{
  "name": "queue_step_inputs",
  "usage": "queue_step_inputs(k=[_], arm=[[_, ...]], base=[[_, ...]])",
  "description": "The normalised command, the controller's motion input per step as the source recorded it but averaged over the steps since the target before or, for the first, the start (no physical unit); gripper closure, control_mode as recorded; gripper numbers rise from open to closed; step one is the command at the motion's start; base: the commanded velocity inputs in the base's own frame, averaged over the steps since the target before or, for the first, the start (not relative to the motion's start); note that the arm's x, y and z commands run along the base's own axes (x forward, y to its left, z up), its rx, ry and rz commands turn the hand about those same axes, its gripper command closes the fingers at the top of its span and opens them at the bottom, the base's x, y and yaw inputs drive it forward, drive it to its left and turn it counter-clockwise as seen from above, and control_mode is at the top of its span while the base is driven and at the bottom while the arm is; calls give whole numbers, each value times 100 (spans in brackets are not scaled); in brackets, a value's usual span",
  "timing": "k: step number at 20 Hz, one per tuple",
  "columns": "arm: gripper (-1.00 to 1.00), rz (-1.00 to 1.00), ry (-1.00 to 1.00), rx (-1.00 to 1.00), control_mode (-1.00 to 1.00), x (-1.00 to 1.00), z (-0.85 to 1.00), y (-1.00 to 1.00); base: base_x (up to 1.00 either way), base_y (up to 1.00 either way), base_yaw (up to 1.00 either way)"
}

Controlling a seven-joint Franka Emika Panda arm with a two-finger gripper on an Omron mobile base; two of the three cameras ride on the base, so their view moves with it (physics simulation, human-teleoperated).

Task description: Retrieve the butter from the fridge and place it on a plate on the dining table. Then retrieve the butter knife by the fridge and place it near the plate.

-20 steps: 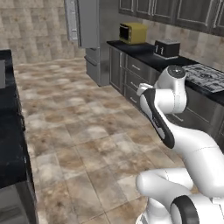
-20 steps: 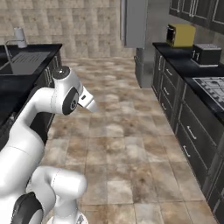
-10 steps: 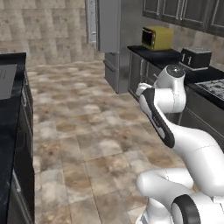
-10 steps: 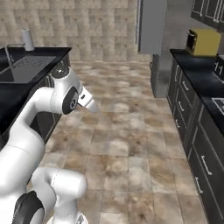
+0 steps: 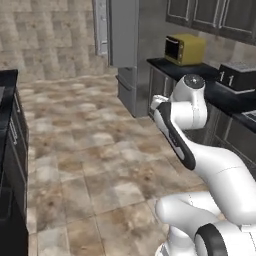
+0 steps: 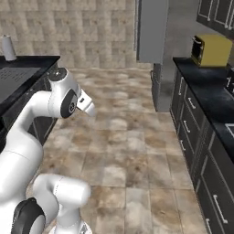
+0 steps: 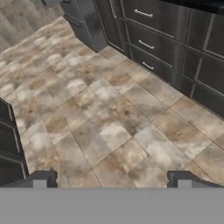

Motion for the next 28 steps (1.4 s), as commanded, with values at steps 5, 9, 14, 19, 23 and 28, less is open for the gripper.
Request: queue_step_inputs(k=[5,9,14,19,23,28], arm=[[-100,0,0,0,100,0,0,0],[-100,0,0,0,100,0,0,0],[-100,0,0,0,100,0,0,0],[-100,0,0,0,100,0,0,0],[-100,0,0,0,100,0,0,0],[-100,0,0,0,100,0,0,0]], base=[[100,-4,-45],[100,8,-52],[100,54,-52],[100,71,-52],[100,90,-52],[100,99,-51]])
